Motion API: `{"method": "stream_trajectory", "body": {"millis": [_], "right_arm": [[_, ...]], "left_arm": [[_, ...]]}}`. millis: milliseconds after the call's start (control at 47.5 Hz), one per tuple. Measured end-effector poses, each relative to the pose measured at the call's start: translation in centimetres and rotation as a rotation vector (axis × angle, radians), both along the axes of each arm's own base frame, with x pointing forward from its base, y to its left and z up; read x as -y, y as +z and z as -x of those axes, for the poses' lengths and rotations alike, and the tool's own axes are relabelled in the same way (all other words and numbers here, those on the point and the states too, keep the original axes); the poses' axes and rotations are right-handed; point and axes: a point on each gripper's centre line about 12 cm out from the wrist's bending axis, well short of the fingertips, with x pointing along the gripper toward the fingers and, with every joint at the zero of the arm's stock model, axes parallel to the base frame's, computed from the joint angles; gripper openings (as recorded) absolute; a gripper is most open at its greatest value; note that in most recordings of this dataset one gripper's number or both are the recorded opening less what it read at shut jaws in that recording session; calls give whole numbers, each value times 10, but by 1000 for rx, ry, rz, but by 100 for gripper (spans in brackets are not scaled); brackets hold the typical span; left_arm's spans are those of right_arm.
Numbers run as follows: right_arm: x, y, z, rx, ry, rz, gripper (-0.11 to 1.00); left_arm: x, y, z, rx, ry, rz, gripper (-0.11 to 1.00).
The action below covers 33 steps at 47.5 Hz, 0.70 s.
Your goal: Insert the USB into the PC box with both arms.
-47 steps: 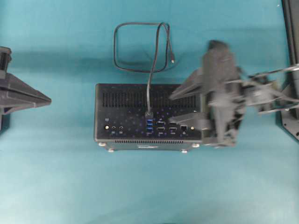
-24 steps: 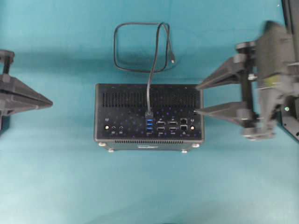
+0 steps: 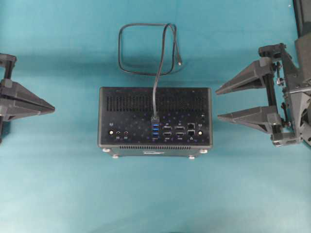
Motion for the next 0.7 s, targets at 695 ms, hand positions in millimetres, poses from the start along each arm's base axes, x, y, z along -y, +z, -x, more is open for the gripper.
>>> {"method": "stream_trajectory", "body": {"millis": [695], "right_arm": [[7, -6, 5, -9, -22, 2, 68]], "left_arm": [[0, 1, 1, 6, 3, 5, 0]]}}
